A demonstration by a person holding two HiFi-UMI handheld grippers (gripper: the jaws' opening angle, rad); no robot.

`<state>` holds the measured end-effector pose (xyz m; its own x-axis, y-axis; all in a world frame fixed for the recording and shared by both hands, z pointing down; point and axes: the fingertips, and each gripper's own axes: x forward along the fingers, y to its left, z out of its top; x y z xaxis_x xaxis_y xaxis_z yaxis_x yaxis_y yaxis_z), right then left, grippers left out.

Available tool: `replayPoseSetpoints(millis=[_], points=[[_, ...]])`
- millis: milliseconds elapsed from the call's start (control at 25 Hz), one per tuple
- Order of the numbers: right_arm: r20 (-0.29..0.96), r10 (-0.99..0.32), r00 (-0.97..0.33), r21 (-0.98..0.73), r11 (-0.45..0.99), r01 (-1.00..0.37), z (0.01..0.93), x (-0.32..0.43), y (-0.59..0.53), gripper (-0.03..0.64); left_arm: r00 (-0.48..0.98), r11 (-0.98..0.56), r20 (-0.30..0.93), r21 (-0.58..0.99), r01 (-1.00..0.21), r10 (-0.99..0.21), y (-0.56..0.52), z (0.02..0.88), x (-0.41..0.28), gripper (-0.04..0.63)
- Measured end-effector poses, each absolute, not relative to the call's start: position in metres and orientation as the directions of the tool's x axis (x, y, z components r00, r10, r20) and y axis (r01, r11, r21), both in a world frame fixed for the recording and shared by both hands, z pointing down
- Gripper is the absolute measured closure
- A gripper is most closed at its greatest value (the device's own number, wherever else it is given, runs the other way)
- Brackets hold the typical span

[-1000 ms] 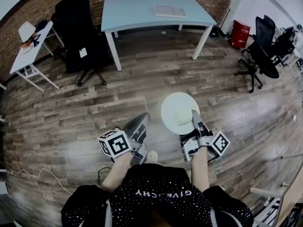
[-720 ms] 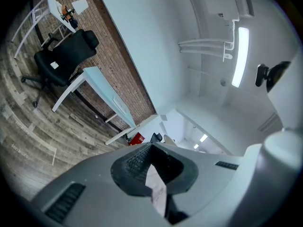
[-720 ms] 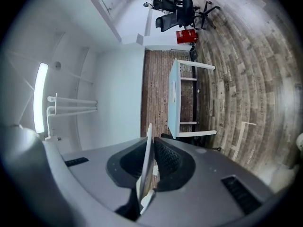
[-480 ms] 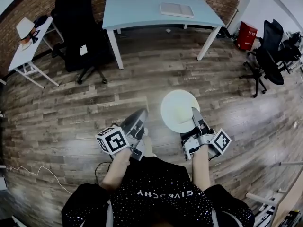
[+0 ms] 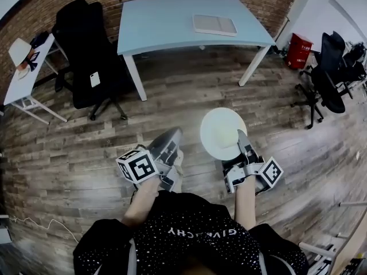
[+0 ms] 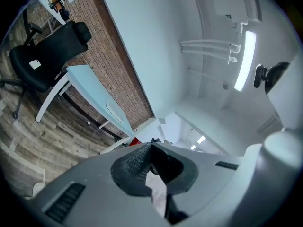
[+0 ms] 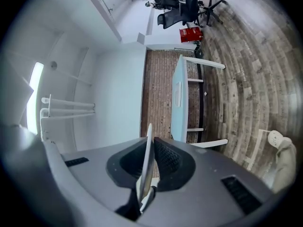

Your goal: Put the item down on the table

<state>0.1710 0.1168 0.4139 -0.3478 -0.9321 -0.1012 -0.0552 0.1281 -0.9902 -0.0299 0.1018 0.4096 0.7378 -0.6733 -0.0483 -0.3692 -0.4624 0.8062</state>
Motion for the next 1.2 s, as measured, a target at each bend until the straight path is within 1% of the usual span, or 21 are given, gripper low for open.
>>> replayPoseSetpoints(millis=[280,440,920,1200], points=[[-0.116,-0.936,-0.332,-0.990,0.138,-0.043,0.398,0.160,0.017,0.591,0.748,-0.453,-0.036,0.815,-0.362,-0.663,-0.002,0.404,-0.038,0.584],[-0.110,-0.940,-0.322,-0.989,0.136,-0.058,0.395,0.158,-0.034,0.591,0.763,-0.463,-0.036,0.813,-0.354,-0.646,-0.050,0.399,-0.037,0.584],[-0.119,-0.948,-0.294,-0.990,0.137,-0.044,0.397,0.161,-0.143,0.591,0.797,-0.470,-0.031,0.821,-0.324,-0.603,-0.164,0.407,-0.024,0.584],[-0.087,-0.960,-0.267,-0.993,0.106,-0.060,0.374,0.156,-0.222,0.591,0.809,-0.447,-0.023,0.843,-0.299,-0.587,-0.254,0.391,-0.032,0.584]])
